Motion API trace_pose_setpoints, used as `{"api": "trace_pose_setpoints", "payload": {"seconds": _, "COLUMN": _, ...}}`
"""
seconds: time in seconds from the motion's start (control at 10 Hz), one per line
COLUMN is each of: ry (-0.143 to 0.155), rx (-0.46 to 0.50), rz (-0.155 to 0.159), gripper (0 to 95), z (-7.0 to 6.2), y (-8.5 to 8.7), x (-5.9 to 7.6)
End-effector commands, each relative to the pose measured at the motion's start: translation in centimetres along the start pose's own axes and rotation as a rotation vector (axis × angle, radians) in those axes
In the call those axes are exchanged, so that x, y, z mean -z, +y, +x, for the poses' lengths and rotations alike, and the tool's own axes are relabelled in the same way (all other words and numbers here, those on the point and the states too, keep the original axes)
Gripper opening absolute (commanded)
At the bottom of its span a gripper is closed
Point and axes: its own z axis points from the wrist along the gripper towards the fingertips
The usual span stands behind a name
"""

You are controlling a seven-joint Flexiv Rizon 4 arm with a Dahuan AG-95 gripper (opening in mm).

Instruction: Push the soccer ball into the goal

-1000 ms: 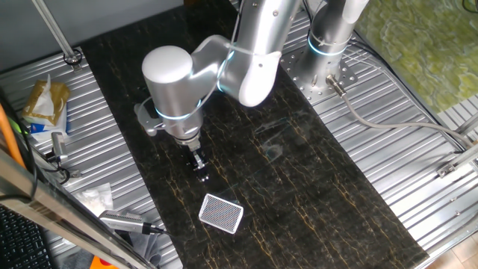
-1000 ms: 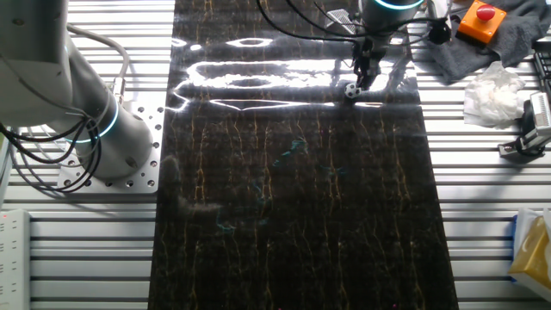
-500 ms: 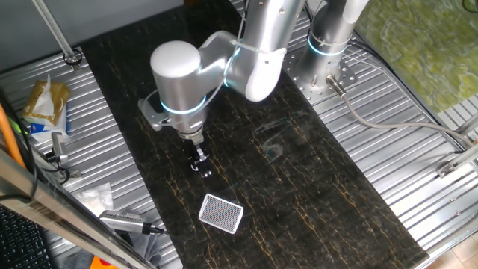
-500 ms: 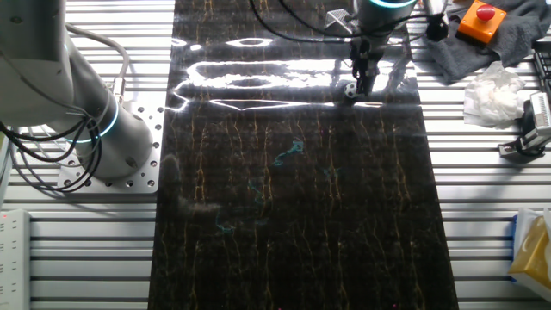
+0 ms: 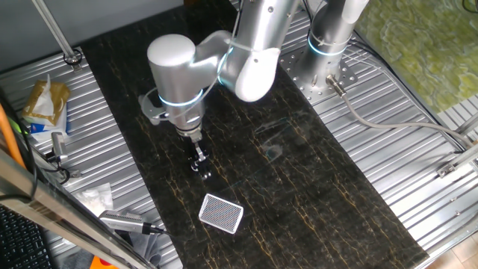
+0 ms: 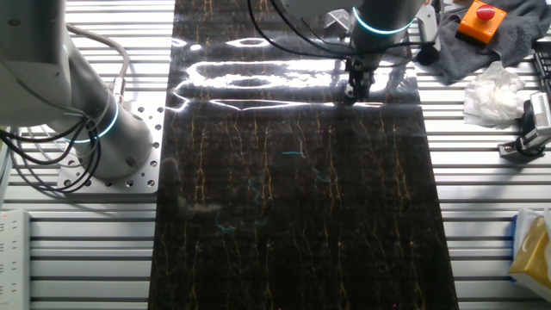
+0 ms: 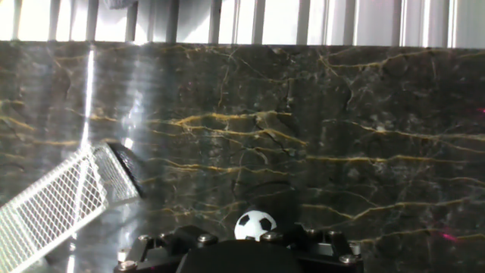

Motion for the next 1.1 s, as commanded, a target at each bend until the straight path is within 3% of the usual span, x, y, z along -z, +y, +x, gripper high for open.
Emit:
{"api": "trace_pose_setpoints", "payload": {"seconds": 0.1, "ry": -0.016, "rx": 0.001, "rz": -0.003, "gripper": 76.0, "z": 0.1, "y": 0.8, "x": -0.5}}
{"api": "trace_pose_setpoints", "payload": {"seconds": 0.2, "ry": -0.02, "rx": -0.003, "rz": -0.01, "gripper": 76.0, "z": 0.1, "y": 1.2, "x": -0.6}}
{"api": "trace_pose_setpoints", "payload": {"seconds": 0.3, "ry": -0.028, "rx": -0.008, "rz": -0.014, "gripper": 95.0, "z": 0.1, "y": 2.0, "x": -0.8}}
{"api": "trace_pose_setpoints", "payload": {"seconds": 0.6, "ry": -0.025, "rx": -0.022, "rz": -0.011, "gripper": 95.0, "z": -0.2, "y": 3.2, "x": -0.2}}
{"api": "trace_pose_setpoints", "payload": {"seconds": 0.7, "ry": -0.024, "rx": -0.023, "rz": -0.008, "gripper": 76.0, "z": -0.2, "y": 3.3, "x": -0.1}}
{"api": "trace_pose_setpoints", "payload": {"seconds": 1.1, "ry": -0.03, "rx": -0.019, "rz": -0.02, "gripper": 76.0, "z": -0.2, "y": 3.3, "x": -0.1}}
